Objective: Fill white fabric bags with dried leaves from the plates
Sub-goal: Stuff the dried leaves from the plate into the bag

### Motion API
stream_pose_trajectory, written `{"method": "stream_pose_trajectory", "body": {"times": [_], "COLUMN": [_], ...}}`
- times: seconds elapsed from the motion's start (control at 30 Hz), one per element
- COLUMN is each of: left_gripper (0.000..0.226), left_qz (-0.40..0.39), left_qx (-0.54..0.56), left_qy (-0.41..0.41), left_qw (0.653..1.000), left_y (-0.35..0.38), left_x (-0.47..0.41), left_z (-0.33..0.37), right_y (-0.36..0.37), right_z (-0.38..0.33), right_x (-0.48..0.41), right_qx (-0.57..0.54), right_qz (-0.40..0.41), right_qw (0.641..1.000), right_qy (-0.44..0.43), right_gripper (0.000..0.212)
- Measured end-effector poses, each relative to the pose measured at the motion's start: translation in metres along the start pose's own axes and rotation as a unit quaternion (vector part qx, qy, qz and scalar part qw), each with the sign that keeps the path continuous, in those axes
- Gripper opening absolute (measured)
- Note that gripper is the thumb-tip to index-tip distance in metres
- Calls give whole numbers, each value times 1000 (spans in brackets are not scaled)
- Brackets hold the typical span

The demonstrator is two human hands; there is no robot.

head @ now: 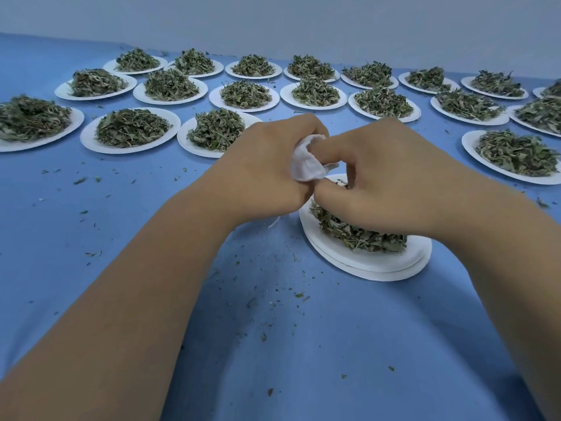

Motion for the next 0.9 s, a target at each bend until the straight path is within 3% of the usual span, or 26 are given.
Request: {"method": "stream_pose_trajectory", "body": {"times": [0.17,0.3,0.43,0.5,0.6,0.67,0.77,0.83,0.9], "left_gripper": [35,44,40,33,41,45,54,58,57], "left_qz": [4,13,24,30,20,2,-45,-75,-85], "left_qx": [24,20,14,-9,-72,-120,-180,-187,-178], "left_qy": [12,33,10,0,-10,-7,-26,-41,-43], "left_qw": [1000,999,1000,1000,997,993,982,979,979], "left_y": [-2,-2,-9,-13,-17,-16,-6,2,6], "left_x": [3,3,3,3,1,0,0,0,0], "left_z": [7,11,5,0,-7,-8,-10,-11,-10], "right_y": [7,7,11,1,-15,-5,24,34,34], "right_z": [0,1,-1,9,36,47,51,51,55], "right_x": [0,-1,3,9,24,35,46,47,44], "right_qx": [-229,-208,-224,-228,-206,-149,-107,-88,-82], "right_qz": [-80,-36,-26,32,97,28,-81,-89,-55], "right_qw": [970,977,974,973,972,987,990,991,993], "right_qy": [29,17,8,24,55,62,53,48,63], "right_gripper": [19,7,17,33,23,19,51,54,42]}}
Point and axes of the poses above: each hand's wrist, its own x-axis away from the middle knuckle, its own y-axis out of the palm, z = x × y, the point moved 6 cm from there along -x, towards the middle knuckle, and after that the axes turned 14 degrees about x, right-handed, at the moved point
